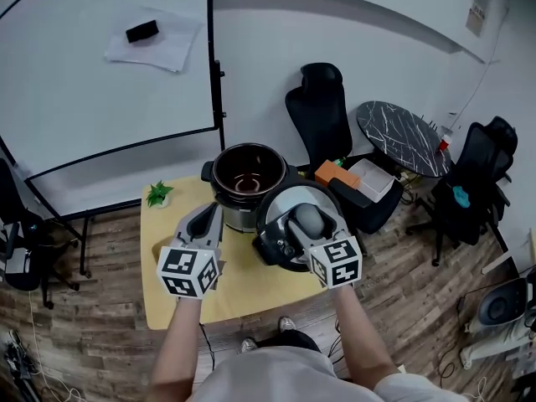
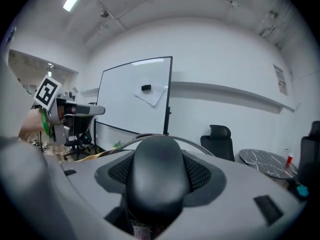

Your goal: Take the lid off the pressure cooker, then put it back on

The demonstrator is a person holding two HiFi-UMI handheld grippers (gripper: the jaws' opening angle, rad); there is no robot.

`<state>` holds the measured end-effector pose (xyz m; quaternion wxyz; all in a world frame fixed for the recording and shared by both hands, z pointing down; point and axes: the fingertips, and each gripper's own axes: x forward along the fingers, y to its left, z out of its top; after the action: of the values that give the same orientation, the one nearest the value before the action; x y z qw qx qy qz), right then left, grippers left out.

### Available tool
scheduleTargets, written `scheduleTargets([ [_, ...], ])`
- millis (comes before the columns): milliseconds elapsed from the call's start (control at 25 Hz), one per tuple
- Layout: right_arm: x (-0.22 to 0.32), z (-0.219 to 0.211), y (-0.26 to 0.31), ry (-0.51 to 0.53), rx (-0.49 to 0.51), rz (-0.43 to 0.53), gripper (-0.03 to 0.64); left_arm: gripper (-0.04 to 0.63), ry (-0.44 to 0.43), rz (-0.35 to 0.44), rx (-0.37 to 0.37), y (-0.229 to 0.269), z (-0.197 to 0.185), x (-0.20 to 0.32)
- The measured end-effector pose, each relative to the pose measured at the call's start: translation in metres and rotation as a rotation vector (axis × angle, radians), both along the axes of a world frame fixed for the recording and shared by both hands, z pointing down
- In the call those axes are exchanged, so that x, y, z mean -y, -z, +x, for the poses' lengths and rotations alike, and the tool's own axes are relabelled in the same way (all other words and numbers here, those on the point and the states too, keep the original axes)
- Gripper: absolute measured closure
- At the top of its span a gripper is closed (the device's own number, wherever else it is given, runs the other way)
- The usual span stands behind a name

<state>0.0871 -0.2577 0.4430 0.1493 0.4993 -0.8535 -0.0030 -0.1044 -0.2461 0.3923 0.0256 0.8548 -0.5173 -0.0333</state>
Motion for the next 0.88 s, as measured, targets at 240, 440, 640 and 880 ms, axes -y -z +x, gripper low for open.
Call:
scheduleTargets([
  [240, 0.016, -0.008, 0.048, 0.031, 0.024, 0.076, 0.341, 0.578, 0.019, 0.012, 0.008, 0.008, -0.002, 0.004],
  [440, 0.033, -0.017, 0.062, 0.060, 0.031, 0.095, 0.341, 0.578, 0.044, 0.016, 0.011, 0.011, -0.008, 0.010],
  [640, 0.059, -0.027, 0.066, 0.102, 0.026, 0.089, 0.341, 0.578, 0.074, 0.007, 0.012, 0.008, -0.012, 0.022],
  [880, 0.097, -0.045, 0.061, 0.168, 0.009, 0.056, 0.341, 0.578, 0.116, -0.008, 0.018, 0.003, -0.020, 0.036],
])
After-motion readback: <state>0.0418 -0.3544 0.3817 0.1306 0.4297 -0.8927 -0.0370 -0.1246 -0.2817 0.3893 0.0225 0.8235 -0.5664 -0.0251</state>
